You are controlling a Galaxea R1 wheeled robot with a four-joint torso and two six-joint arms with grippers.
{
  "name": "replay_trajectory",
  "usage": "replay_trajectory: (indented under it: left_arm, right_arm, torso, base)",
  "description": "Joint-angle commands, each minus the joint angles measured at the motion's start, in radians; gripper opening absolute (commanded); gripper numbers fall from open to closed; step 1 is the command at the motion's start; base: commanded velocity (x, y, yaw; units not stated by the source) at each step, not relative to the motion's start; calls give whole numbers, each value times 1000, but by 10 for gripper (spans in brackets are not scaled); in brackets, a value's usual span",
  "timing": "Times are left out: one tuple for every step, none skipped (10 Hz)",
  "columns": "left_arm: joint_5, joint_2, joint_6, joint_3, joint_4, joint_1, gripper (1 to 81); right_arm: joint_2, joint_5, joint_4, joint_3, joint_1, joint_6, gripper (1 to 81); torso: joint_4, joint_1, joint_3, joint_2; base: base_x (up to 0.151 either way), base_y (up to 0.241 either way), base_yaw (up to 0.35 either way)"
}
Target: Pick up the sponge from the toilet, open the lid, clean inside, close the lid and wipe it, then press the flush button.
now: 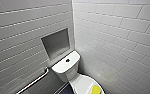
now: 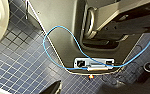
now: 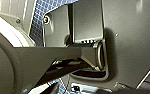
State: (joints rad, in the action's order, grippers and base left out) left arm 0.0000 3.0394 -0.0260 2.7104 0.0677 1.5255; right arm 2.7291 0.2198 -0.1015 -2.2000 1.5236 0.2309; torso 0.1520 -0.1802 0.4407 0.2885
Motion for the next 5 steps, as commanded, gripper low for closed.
replay_trajectory:
  left_arm:
    - [77,-5,6,-6,9,26,811]
    - [78,-7,6,-6,9,29,811]
    - [78,-6,6,-6,9,34,811]
    - [78,-2,6,-6,9,37,811]
    - [78,1,4,-6,9,38,811]
  right_arm:
    - [-245,32,29,237,-50,134,811]
    - [-274,30,29,250,-78,157,811]
    - [-311,30,29,267,-110,173,811]
    - [-343,30,29,283,-140,196,811]
    - [-377,30,31,301,-176,214,811]
  torso:
    - [0,0,0,0]
    - [0,-65,73,101]
    - [0,-69,96,109]
    - [0,-82,111,130]
    - [0,-100,139,160]
  base:
    - [0,0,0]
    - [0,0,0]
    - [0,0,0]
    - [0,0,0]
    - [0,0,0]
